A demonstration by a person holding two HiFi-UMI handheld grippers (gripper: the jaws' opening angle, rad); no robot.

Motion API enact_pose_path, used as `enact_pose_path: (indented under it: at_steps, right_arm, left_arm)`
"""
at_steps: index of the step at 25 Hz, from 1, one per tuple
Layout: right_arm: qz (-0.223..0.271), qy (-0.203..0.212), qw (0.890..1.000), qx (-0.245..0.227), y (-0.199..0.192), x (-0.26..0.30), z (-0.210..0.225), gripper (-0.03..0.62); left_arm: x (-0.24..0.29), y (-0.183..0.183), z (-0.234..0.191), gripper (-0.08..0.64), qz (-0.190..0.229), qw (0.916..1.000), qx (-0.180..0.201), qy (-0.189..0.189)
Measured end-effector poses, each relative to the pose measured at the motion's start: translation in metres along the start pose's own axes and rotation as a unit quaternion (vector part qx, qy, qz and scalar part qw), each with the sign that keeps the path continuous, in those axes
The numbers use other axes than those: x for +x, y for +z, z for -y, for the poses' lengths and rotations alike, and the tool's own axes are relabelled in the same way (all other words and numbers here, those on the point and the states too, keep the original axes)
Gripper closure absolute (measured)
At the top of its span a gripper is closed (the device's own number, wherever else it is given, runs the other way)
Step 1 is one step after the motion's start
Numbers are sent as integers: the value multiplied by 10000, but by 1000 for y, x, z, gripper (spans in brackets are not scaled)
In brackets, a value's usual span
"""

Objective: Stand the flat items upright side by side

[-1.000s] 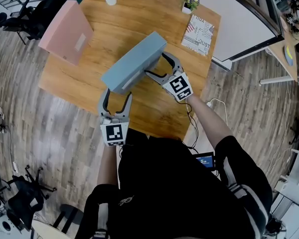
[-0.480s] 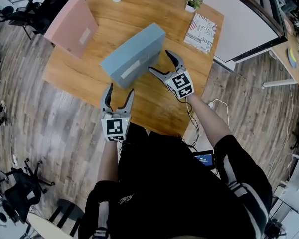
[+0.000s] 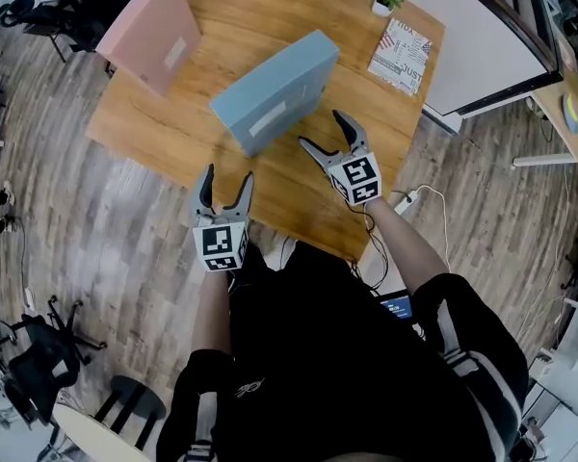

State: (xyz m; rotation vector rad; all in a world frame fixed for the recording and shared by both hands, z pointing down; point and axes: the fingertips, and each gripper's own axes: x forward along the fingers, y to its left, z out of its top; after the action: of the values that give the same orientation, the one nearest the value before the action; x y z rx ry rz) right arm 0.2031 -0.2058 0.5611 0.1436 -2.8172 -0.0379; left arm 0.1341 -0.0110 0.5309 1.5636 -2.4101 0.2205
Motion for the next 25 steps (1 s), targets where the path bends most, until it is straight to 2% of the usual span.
enact_pose_path:
  at_steps: [4,8,13,17,21,25]
  right_arm:
    - [-82,-517,9980,363,-5,-6,-40,199]
    - [-177,-1189,9908,619,-10,-16,-84,202]
    - [-191,-1645,9828,814,4,-7,-143,213]
    - [-115,-1824,9783,976,22,3,-177,218]
    - [41,-1988,9737,1108,40,15,-190,219]
    - [156,-2227,9676,1178,53,22,-188,221]
  left_arm:
    - [-10,-13,-38,219,-116,9997,-142,-189]
    - [-15,-22,-74,219,-134,9982,-219,-546]
    - [-32,-34,-122,221,-371,9955,-190,-856]
    - [-49,-35,-161,221,-460,9951,-250,-839]
    - [-48,-24,-203,221,-385,9960,-381,-709]
    - [-40,4,-242,220,-159,9971,-196,-711]
